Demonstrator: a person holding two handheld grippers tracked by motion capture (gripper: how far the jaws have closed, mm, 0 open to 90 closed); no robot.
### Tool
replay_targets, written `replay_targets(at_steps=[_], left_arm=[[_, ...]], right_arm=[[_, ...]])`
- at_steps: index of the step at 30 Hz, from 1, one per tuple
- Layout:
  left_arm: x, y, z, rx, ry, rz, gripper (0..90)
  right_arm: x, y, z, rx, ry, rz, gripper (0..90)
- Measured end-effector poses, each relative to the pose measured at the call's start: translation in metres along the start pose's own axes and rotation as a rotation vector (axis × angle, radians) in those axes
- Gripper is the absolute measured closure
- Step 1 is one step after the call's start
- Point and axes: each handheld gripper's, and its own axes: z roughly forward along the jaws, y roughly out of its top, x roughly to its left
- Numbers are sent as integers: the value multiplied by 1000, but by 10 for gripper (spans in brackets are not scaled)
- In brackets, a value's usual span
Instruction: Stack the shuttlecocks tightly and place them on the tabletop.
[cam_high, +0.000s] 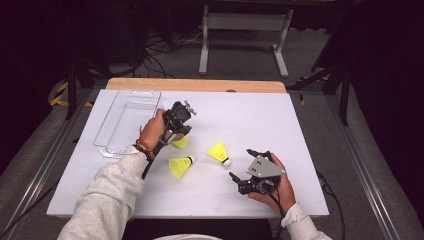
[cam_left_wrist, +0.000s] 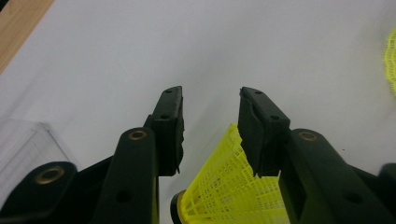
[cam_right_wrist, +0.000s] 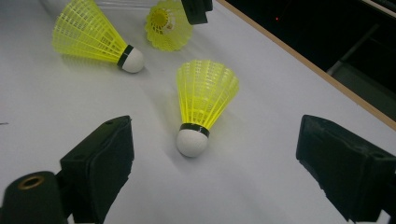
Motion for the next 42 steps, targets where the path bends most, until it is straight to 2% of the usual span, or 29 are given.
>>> replay_targets(at_steps=[6,11,13,16,20,24,25,28,31,33,37,39,42], left_arm=[[4,-4,-8,-31,21,-16,500],[6,-9,-18,-76,-4,-12,449],[6,-9,-18,-77,-1,-11,444],[4,-12,-15,-41,-41,-2,417],[-2,-16,-12,-26,-48,15,401],[-5,-19,-10,-20,-35,35,360],[-7,-21,-9,-6,-35,44,361],[-9,-23,-8,1,-28,43,385],[-8,-22,-4,8,-1,31,405],[-9,-21,-3,15,15,35,466],[-9,-19,0,31,15,47,595],[-9,-17,2,31,17,40,694],[-9,-14,6,45,22,43,785]], right_arm=[[0,0,0,0,-5,1,120],[0,0,0,-1,-3,2,121],[0,0,0,0,-3,2,120],[1,1,0,-1,-2,-1,121],[1,1,-1,-2,0,1,120],[1,1,0,-1,0,-3,120],[1,0,0,0,1,0,120],[1,0,1,3,2,3,120],[2,0,1,5,4,-5,120],[3,1,2,8,8,-7,120],[3,0,3,12,13,-12,120],[3,0,3,14,15,-11,120],[4,0,2,14,17,-16,120]])
